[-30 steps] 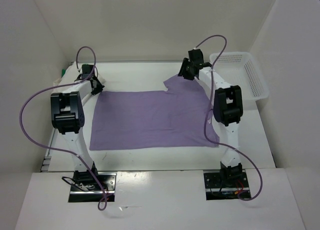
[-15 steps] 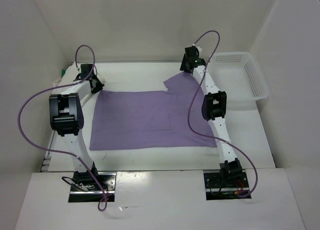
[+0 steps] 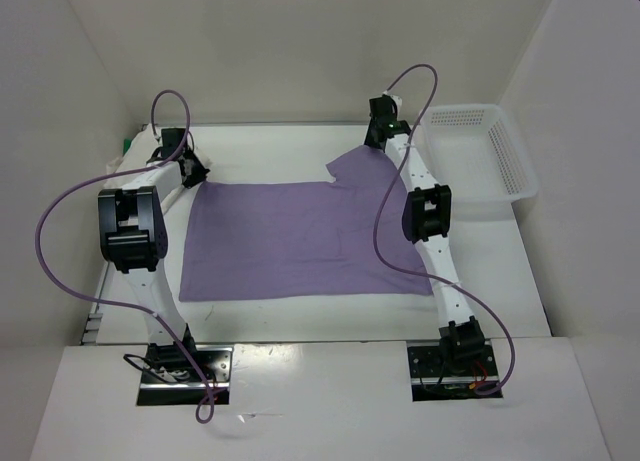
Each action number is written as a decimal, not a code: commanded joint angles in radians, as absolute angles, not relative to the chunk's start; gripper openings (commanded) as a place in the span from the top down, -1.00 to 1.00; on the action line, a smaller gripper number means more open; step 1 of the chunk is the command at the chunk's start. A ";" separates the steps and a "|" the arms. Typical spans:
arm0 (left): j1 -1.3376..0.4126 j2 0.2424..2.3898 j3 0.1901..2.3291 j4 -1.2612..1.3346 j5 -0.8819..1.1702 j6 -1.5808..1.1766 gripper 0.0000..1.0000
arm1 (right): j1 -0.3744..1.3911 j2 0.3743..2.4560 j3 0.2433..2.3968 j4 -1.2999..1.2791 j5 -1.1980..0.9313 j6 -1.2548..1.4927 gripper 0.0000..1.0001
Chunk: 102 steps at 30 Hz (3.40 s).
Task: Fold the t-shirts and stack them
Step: Grap the side of the flattened tshirt furthest away from the robot with both arms, then fold the other side of the tshirt into a rectangle
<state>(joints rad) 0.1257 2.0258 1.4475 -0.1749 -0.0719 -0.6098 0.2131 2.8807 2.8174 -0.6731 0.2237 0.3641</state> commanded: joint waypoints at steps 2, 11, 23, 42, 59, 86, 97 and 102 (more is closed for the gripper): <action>0.124 1.982 1.451 -0.152 -0.058 -0.621 1.00 | 0.201 2.905 2.875 -0.675 0.198 0.374 0.68; 0.124 1.924 1.421 -0.164 -0.071 -0.600 1.00 | 0.201 2.761 2.945 -0.767 0.135 0.413 1.00; 0.133 1.755 1.298 -0.156 0.000 -0.568 1.00 | 0.120 1.987 1.840 -0.568 -0.063 0.413 1.00; 0.262 1.483 1.002 -0.228 0.121 -0.580 1.00 | 0.120 1.342 1.120 -0.641 -0.083 0.472 1.00; 0.314 1.402 0.893 -0.308 0.149 -0.591 0.96 | 0.075 1.132 0.986 -0.911 -0.150 0.523 0.91; 0.011 1.433 0.845 -0.178 0.204 -0.723 0.25 | 0.264 1.595 1.100 -0.486 -0.150 0.548 0.44; -0.023 1.474 0.813 -0.149 0.216 -0.723 0.25 | 0.282 1.769 1.134 -0.411 -0.098 0.555 0.22; -0.023 1.474 0.804 -0.140 0.216 -0.723 0.25 | 0.301 1.779 1.134 -0.387 -0.098 0.555 0.19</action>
